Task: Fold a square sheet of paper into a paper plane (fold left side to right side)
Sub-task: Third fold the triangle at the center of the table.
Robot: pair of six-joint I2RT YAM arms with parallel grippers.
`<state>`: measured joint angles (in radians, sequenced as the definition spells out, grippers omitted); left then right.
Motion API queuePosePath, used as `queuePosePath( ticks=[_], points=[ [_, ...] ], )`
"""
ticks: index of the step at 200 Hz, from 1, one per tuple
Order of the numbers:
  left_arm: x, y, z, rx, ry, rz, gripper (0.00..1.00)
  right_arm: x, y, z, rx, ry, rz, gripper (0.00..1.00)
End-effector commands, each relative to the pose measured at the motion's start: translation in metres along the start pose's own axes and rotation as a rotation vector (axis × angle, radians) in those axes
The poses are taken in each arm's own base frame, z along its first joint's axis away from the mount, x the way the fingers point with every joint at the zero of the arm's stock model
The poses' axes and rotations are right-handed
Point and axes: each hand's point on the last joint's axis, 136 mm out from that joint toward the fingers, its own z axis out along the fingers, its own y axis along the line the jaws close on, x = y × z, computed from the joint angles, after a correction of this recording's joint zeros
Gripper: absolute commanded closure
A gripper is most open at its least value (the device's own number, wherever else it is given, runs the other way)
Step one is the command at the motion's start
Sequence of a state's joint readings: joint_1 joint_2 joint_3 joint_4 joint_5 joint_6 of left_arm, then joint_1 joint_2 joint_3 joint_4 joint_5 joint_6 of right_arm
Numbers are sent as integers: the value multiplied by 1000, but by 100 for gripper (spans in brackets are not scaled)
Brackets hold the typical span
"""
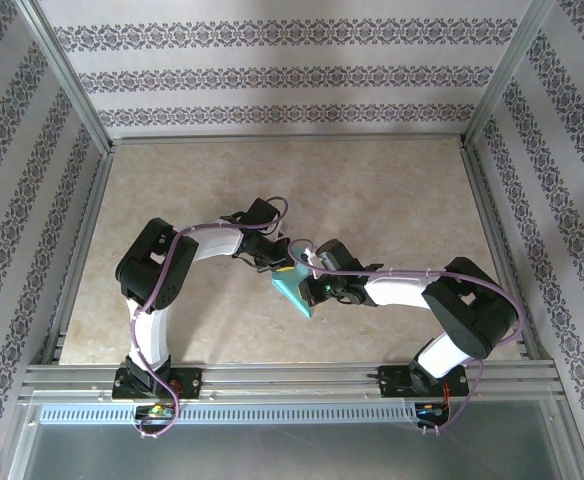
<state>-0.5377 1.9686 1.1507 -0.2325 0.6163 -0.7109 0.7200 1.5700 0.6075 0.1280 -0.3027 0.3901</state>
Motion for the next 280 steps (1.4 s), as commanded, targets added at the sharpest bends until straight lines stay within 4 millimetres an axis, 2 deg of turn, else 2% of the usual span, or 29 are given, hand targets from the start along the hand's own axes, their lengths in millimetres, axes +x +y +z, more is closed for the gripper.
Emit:
queuePosePath(
  ticks=[1, 54, 173, 197, 240, 259, 280],
  points=[
    [20, 27, 13, -113, 58, -34, 100, -8, -4, 0, 13, -9, 8, 100],
    [20, 26, 14, -111, 59, -33, 100, -8, -4, 2, 11, -3, 8, 100],
    [18, 23, 12, -104, 50, -26, 100, 8, -11, 7, 30, 48, 11, 100],
    [10, 8, 2, -74, 11, 9, 99, 12, -11, 7, 29, 61, 7, 100],
    [-12, -23, -31, -40, -79, 83, 98, 16, -11, 7, 27, 73, 4, 100],
    [-16, -27, -42, -34, -106, 90, 97, 15, -10, 7, 23, 70, 4, 100],
    [-11, -22, -37, -38, -80, 80, 96, 12, -8, 7, 14, 65, 1, 100]
  ],
)
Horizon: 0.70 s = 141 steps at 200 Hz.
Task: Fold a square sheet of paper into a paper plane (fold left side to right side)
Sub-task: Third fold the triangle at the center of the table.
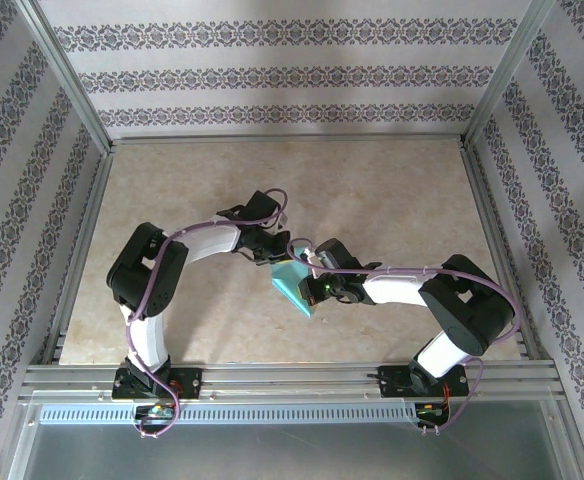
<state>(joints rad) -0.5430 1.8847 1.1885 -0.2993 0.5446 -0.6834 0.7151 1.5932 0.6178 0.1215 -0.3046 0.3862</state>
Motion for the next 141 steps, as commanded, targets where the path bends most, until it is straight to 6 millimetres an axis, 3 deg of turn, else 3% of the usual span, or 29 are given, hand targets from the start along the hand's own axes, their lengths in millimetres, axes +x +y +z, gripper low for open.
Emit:
queuePosePath(
  ticks=[1, 62, 141],
  points=[
    [0, -2, -8, -13, 1, 21, 96, 10, -4, 3, 6, 49, -5, 100],
    [21, 29, 24, -45, 78, -42, 98, 2, 3, 0, -14, 29, -7, 100],
    [30, 53, 30, -135, 111, -39, 99, -8, 10, -11, -28, -12, -8, 100]
  ],
)
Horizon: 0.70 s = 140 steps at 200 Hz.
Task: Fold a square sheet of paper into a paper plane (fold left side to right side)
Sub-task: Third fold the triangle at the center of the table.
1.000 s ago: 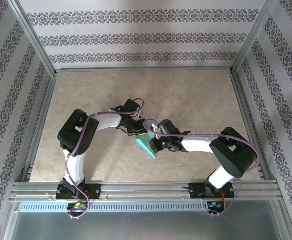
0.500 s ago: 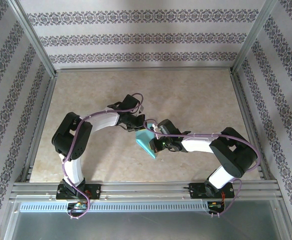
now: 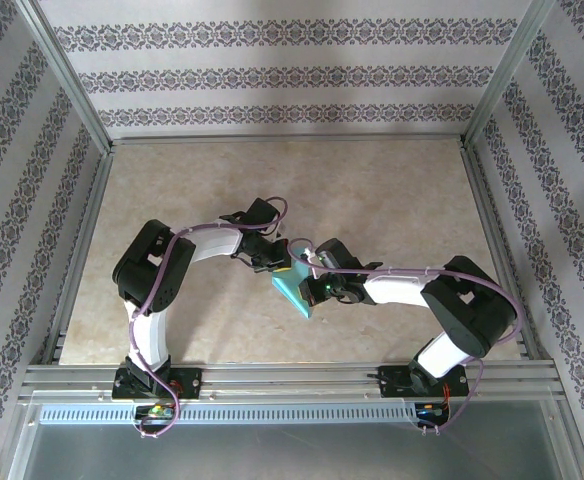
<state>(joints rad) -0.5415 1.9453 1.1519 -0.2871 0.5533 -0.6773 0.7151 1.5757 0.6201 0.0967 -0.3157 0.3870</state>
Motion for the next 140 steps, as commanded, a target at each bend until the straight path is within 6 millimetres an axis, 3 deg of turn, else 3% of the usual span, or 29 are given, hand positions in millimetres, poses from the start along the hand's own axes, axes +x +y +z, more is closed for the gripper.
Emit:
queuePosePath(
  ticks=[1, 140],
  points=[
    [13, 27, 11, -95, 47, -7, 99, -9, 7, -7, -19, -20, -11, 100],
    [13, 24, 11, -80, 43, -13, 100, -11, 3, 2, -4, -5, -8, 100]
  ],
)
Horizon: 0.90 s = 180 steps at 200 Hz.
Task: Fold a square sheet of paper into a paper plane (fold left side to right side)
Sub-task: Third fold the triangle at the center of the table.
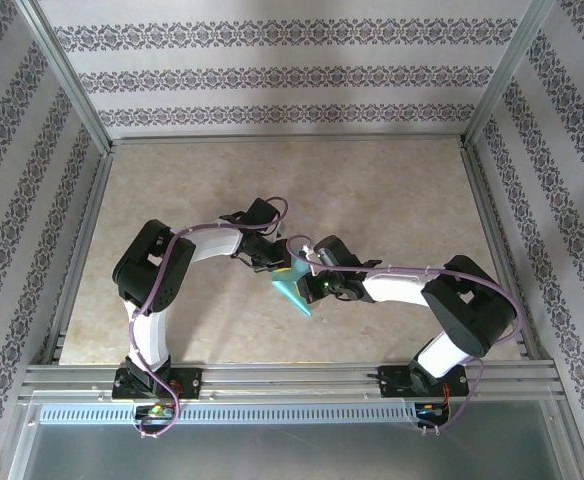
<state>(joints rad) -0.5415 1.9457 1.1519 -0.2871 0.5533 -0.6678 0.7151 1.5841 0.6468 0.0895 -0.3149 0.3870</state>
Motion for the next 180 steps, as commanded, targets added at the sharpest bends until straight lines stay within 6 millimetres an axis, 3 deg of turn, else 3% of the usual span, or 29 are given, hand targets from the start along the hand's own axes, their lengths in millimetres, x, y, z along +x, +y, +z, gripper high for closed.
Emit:
queuePosePath(
  ticks=[1, 100, 180],
  points=[
    [13, 23, 11, -79, 44, -22, 100, -2, -1, 1, -1, 5, -4, 100],
    [11, 23, 10, -83, 40, -18, 100, 7, -6, -6, 24, 6, -5, 100],
    [12, 24, 10, -85, 42, -20, 100, 2, -6, -3, 31, 4, -10, 100]
  ],
)
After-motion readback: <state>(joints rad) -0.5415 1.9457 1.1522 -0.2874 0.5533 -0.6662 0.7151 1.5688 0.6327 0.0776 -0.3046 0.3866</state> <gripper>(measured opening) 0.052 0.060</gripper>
